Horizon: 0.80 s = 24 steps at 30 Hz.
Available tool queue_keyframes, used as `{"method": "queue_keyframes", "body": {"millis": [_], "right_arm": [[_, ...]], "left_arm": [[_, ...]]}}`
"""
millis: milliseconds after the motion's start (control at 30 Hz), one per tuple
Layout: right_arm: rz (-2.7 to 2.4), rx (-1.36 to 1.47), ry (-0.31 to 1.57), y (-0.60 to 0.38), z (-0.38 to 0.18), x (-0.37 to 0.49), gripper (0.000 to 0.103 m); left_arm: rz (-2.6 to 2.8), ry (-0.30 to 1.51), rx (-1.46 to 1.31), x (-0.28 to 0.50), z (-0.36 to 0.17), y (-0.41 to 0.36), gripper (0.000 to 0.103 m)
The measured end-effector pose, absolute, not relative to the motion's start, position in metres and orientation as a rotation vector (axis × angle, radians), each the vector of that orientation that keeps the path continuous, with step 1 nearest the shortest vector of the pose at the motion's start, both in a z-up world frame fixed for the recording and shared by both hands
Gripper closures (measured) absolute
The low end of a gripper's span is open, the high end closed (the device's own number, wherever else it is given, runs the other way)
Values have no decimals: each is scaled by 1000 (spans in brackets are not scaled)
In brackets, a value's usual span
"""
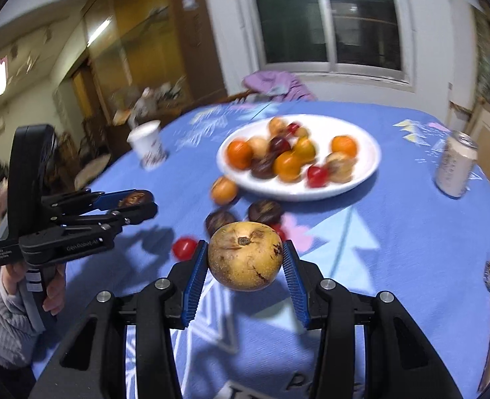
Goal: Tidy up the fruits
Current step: 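Carry the dark brown fruit and pear over the white plate and open both grippers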
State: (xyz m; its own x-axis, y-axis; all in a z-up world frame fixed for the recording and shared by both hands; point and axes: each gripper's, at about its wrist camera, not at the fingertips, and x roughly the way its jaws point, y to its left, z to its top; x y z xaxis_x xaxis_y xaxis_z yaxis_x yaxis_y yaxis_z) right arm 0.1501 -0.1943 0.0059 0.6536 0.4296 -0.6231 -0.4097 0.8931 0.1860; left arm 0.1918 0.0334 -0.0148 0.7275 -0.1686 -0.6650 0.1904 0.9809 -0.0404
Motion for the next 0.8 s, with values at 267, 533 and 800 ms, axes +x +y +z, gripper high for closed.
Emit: {"method": "queue_keyframes", "body": {"millis": [267, 533, 800], "right_arm": [[373, 164, 620, -233, 68, 218, 57], [349, 250, 721, -218, 46, 324, 57], [311, 197, 805, -186, -2, 391, 57]], "left_arm": [[-255, 641, 26, 256, 38, -8, 59], [-321, 734, 94, 297, -12, -59, 59], [-337, 784, 70, 329, -40, -56, 59]]}}
